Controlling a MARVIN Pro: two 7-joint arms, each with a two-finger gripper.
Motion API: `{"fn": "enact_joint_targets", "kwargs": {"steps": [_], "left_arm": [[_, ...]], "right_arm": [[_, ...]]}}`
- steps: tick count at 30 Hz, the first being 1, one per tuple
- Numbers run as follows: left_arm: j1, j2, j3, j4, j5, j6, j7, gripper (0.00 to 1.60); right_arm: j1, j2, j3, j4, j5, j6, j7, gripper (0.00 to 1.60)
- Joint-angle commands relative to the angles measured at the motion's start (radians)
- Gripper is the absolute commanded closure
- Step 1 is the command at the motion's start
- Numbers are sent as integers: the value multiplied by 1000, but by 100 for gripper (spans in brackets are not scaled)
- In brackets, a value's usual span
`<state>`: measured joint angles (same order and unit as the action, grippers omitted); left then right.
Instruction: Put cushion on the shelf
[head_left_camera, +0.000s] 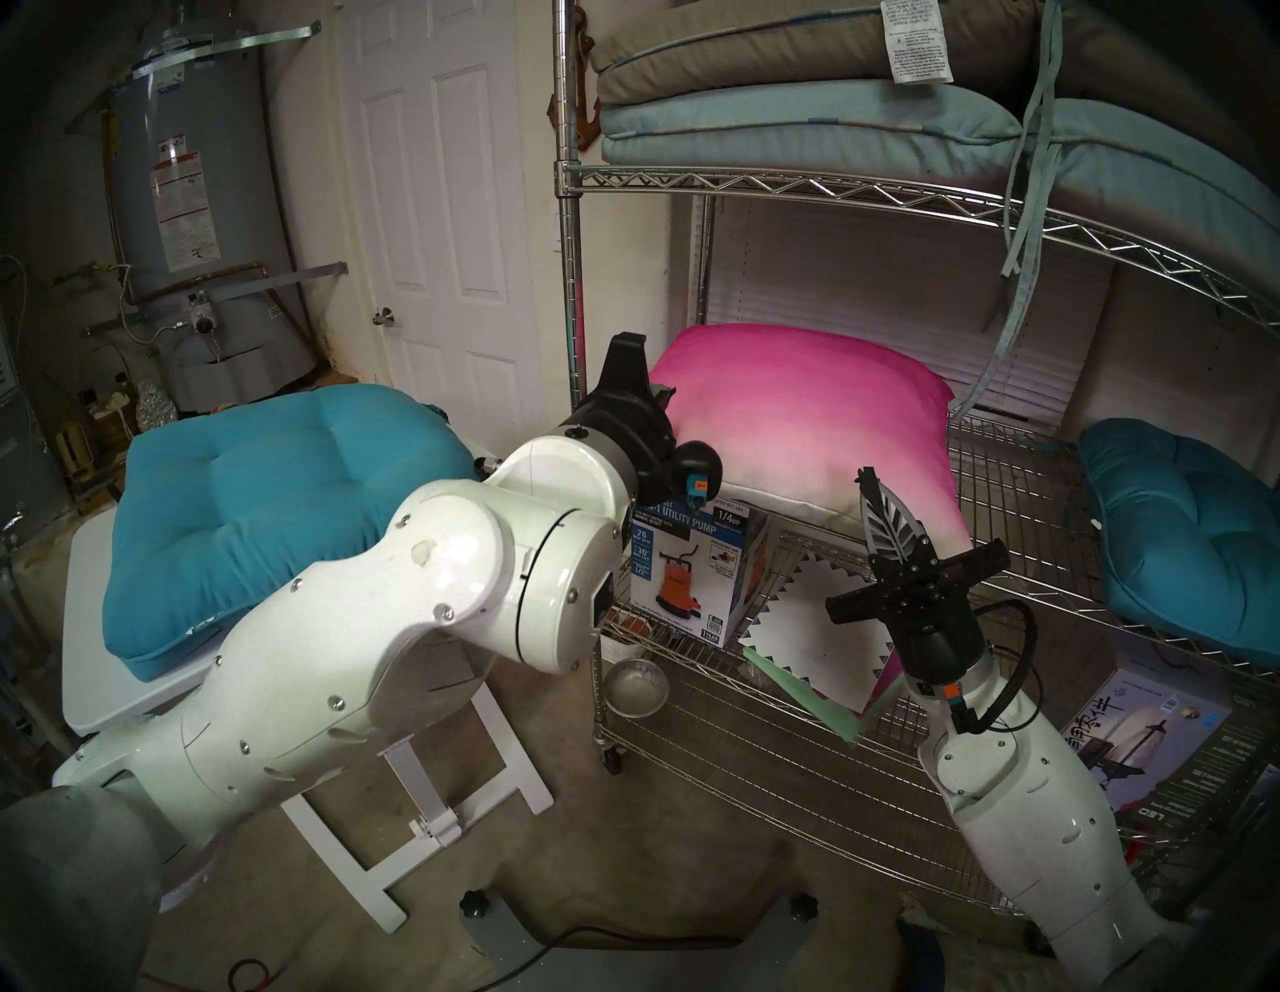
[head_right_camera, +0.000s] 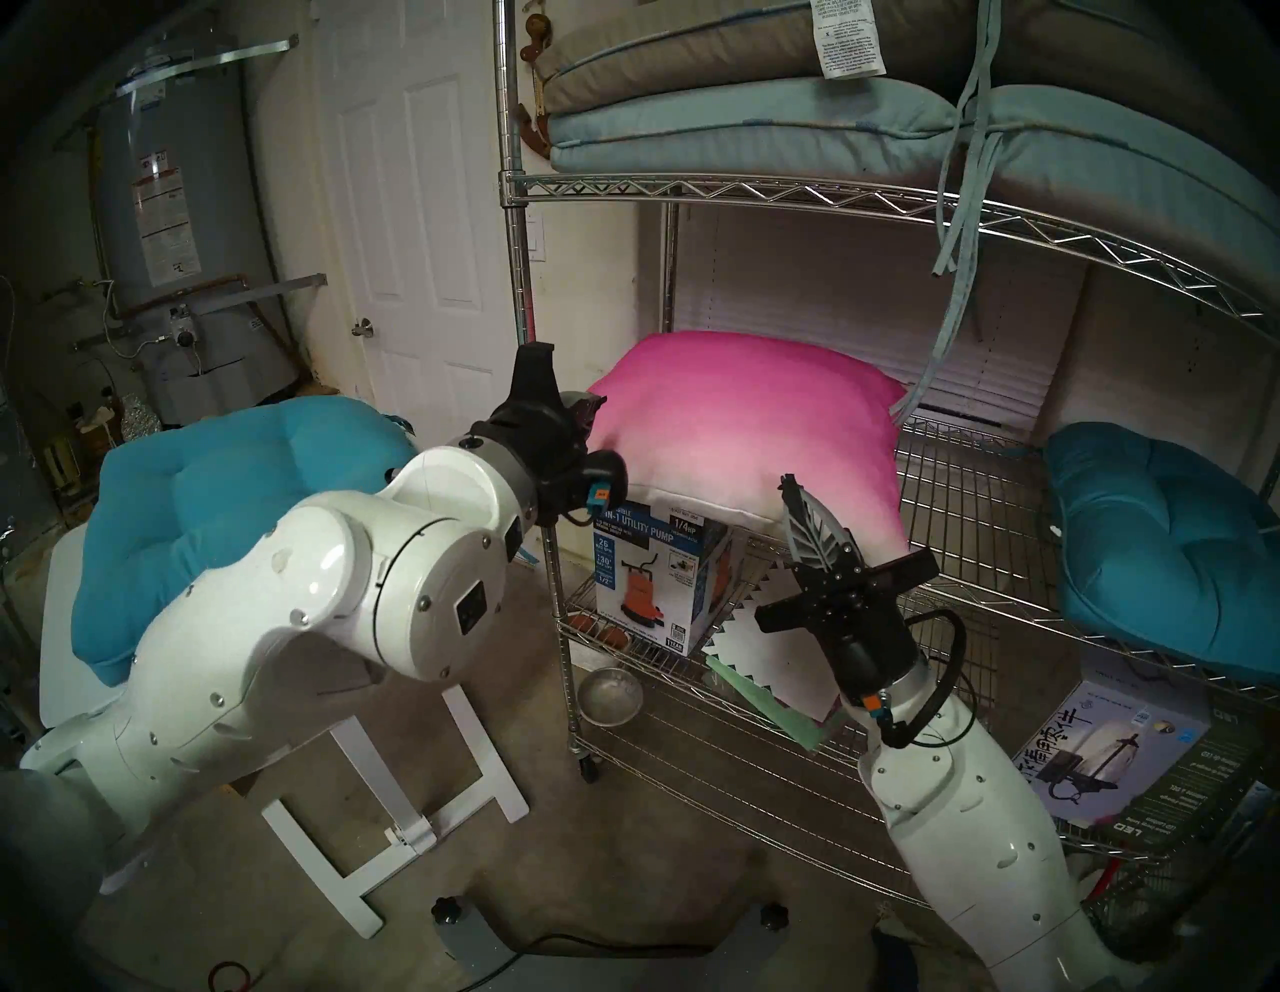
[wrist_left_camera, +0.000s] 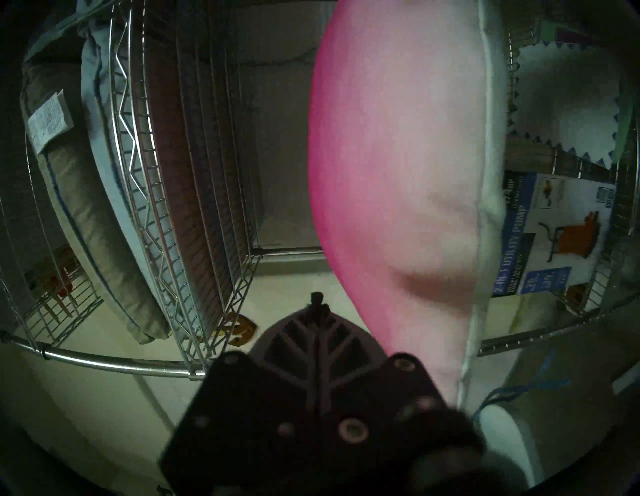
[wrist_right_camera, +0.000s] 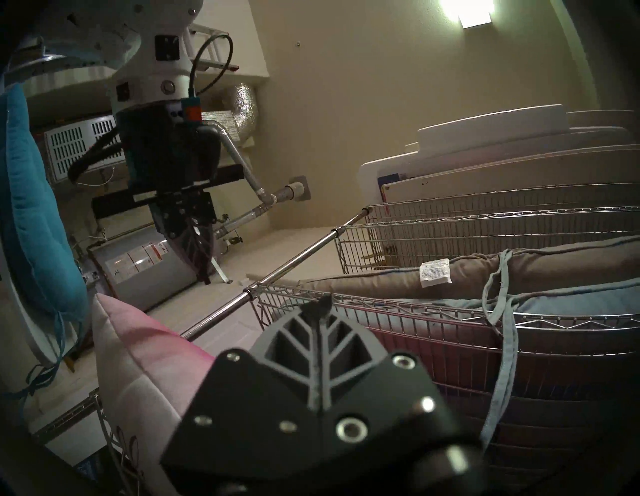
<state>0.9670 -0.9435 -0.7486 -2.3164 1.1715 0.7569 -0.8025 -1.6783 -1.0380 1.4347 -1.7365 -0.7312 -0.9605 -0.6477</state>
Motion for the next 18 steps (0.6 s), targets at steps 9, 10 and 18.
{"fn": "enact_joint_targets", "kwargs": {"steps": [9, 10, 18], "left_arm": [[20, 35, 4, 20, 60, 45, -15, 160], [22, 31, 5, 33, 57, 42, -6, 160], [1, -8, -8, 162, 2, -31, 84, 160]], "right_arm": [[-46, 15, 38, -75, 18, 5, -7, 160], [-49, 15, 38, -78, 18, 5, -7, 160], [-64, 20, 41, -92, 20, 1, -7, 160]]}}
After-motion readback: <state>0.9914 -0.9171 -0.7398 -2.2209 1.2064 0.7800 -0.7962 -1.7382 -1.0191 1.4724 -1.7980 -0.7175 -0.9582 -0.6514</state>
